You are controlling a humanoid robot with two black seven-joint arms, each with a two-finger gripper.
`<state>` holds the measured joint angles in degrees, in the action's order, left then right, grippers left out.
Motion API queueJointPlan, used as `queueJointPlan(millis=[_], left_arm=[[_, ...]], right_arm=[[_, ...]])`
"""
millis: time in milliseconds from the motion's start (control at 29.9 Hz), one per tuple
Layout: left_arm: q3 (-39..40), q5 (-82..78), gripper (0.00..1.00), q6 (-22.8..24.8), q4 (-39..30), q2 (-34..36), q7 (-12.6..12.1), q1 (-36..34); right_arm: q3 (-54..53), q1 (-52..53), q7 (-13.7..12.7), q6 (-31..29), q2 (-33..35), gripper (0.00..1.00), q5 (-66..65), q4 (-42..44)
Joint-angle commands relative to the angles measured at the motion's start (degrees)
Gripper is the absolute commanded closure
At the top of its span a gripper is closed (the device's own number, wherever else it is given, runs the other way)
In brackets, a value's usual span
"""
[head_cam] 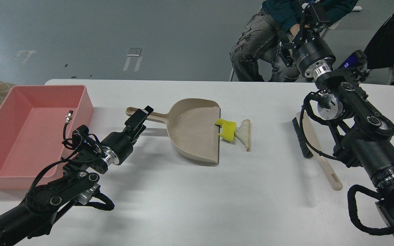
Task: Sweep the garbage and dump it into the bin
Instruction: 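Grasp the beige dustpan handle with the left gripper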
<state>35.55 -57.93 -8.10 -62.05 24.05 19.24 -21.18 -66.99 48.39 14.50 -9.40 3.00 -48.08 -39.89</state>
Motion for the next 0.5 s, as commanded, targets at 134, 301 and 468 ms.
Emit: queueJointPlan(millis=[134,301,468], left_arm=[[0.0,-0.1,0.02,-0.2,3.5,-2.2,0.1,-0.9],[0.0,-0.2,0.02,-0.2,5.2,-4.2,0.1,-1.4],[0.0,-0.2,0.02,-0.2,9.0,-6.3,0.4,-3.2]], right_arm=[[-0.1,0.0,0.0,0.1,0.1,0.0,0.0,0.0],[-0.1,0.0,0.0,0.1,0.1,0.0,-0.1,0.0],[-0.2,0.0,0.0,0.1,0.2,0.0,-0.1,0.0]])
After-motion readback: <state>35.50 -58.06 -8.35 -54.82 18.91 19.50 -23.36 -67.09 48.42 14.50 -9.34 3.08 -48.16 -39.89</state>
